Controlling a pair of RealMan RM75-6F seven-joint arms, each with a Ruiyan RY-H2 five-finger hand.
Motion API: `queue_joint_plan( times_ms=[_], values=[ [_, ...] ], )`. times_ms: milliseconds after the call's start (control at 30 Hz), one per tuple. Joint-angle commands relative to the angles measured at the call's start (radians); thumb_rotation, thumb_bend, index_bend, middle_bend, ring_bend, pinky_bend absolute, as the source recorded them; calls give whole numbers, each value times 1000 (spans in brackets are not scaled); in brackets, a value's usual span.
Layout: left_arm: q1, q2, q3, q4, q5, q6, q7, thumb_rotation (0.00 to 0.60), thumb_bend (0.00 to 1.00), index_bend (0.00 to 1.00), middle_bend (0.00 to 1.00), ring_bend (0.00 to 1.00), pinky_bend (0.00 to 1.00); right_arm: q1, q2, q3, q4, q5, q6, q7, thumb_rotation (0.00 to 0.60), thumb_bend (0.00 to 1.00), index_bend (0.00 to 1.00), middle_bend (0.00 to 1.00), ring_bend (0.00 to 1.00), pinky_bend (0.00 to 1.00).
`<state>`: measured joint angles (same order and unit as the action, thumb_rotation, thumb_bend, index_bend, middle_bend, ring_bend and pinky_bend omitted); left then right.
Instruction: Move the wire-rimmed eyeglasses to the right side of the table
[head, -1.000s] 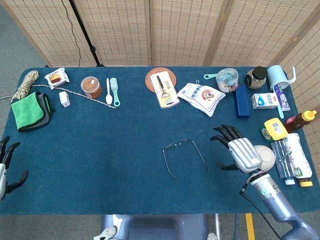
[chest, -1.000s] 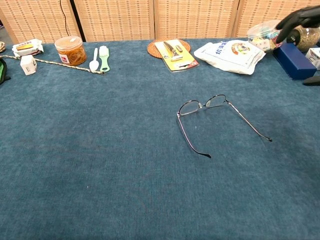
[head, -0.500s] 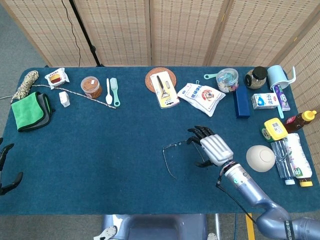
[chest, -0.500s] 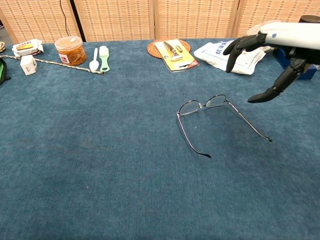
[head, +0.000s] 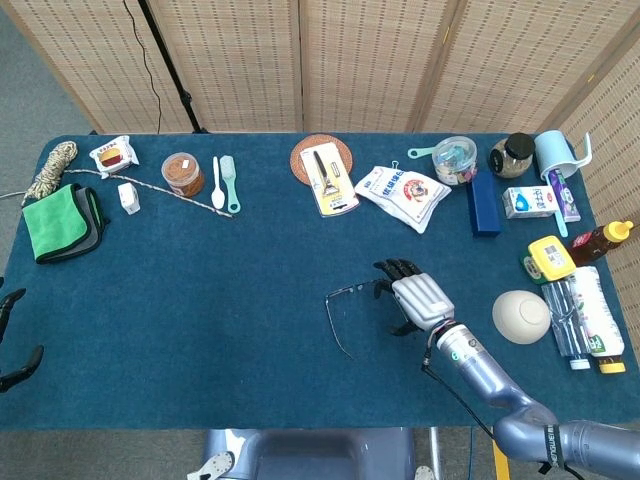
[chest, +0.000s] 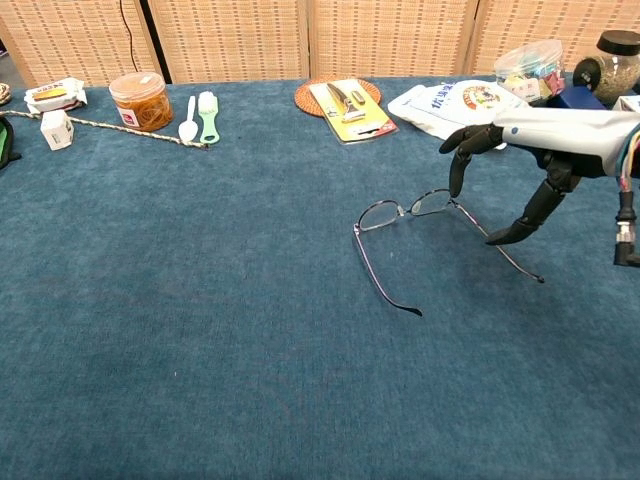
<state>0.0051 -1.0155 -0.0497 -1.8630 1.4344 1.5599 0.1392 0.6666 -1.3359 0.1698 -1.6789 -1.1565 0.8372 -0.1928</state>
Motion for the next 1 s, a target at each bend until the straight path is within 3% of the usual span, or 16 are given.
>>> queue_joint_plan(
  times_ms=[33, 667, 1000],
  values=[
    [0, 0, 0, -2, 2, 0, 1, 600, 288, 152, 0, 29, 24, 12, -11, -6, 18, 24, -10, -16, 600, 204, 370, 58, 26, 15],
    [2, 0, 2, -15, 4, 4, 18, 600, 287, 152, 0, 29, 24, 90, -97, -6, 165, 192, -67, -77, 600, 204, 329, 0, 0, 0],
    [1, -4, 0, -13, -5, 2, 25, 600, 288, 152, 0, 29, 23, 124, -118, 1, 239, 226, -75, -85, 600, 205, 247, 0, 0, 0]
  ],
)
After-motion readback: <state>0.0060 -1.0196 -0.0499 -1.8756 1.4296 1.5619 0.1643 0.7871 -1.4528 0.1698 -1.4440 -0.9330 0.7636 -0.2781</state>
